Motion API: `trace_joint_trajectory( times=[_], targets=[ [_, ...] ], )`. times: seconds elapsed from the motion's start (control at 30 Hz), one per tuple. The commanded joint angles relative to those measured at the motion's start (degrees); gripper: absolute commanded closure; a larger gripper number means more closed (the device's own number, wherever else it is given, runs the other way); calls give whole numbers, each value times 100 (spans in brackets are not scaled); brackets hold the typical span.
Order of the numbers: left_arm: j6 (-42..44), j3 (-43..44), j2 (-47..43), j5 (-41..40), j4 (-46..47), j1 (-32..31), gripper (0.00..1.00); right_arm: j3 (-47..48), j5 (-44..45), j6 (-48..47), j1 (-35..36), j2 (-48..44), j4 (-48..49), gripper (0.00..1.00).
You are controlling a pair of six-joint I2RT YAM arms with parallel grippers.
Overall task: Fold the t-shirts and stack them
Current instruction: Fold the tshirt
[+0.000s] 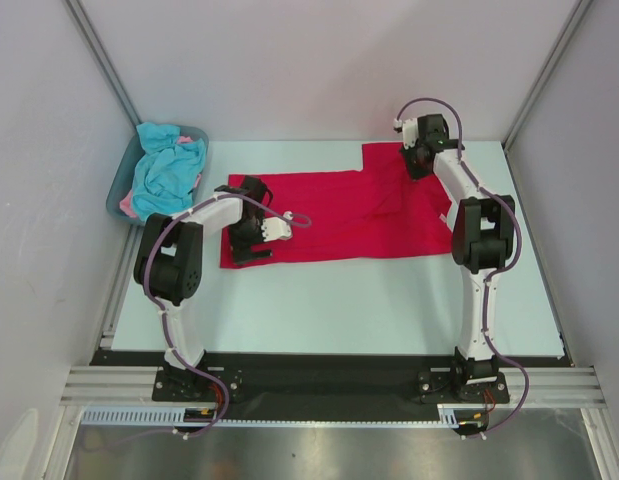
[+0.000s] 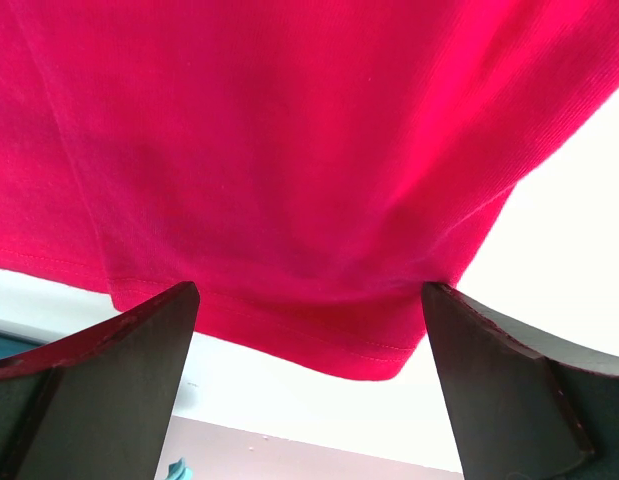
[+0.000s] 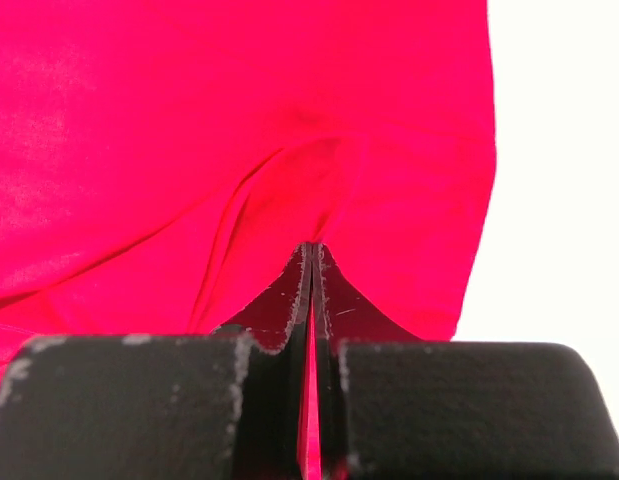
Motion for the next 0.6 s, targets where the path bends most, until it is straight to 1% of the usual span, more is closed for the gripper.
trace_joint_trajectory(
  times=[0.0, 0.57],
  targets=[
    [-91, 132, -157, 131, -13, -70, 0, 311, 193, -52, 0, -332, 284, 100],
    [-117, 150, -148, 140, -13, -96, 0, 662, 298, -8, 88, -349, 442, 100]
  ],
)
